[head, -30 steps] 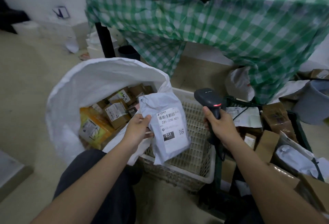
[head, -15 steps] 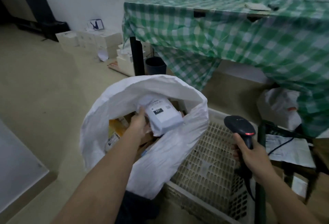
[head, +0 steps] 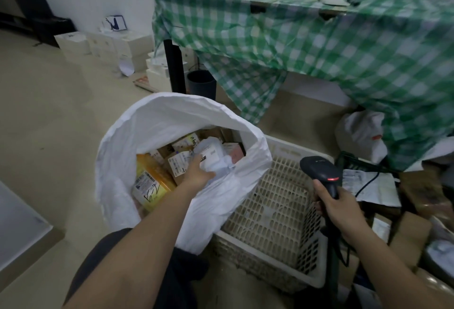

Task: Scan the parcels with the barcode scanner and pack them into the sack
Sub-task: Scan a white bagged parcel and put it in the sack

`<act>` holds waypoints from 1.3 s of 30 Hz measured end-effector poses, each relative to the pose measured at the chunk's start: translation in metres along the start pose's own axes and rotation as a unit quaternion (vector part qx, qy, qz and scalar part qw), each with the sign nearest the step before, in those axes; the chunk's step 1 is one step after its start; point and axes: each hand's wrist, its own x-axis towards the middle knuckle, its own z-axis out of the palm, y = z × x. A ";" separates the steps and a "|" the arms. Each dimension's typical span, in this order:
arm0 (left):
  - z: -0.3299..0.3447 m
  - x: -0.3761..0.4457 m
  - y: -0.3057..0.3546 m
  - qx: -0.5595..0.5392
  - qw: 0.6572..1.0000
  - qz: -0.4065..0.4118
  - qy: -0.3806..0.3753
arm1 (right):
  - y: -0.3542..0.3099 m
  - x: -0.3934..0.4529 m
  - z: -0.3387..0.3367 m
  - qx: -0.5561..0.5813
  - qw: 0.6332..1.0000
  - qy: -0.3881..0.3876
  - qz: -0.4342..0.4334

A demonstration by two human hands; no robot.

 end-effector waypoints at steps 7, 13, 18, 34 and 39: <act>0.016 0.015 -0.031 0.072 0.991 0.090 0.060 | 0.008 0.007 0.003 -0.007 1.000 -0.003 -0.008; 0.012 0.050 -0.034 0.262 0.942 0.144 0.149 | 0.008 0.031 0.025 0.008 1.000 0.009 0.004; 0.005 0.067 -0.033 0.234 0.955 0.078 0.163 | 0.004 0.045 0.043 0.050 0.998 0.025 0.011; 0.069 -0.058 0.028 -0.022 0.980 0.192 0.045 | 0.004 -0.024 -0.035 0.042 0.999 0.026 -0.013; 0.138 -0.084 0.063 0.006 0.978 0.202 -0.058 | 0.024 -0.037 -0.092 0.078 0.992 0.094 0.007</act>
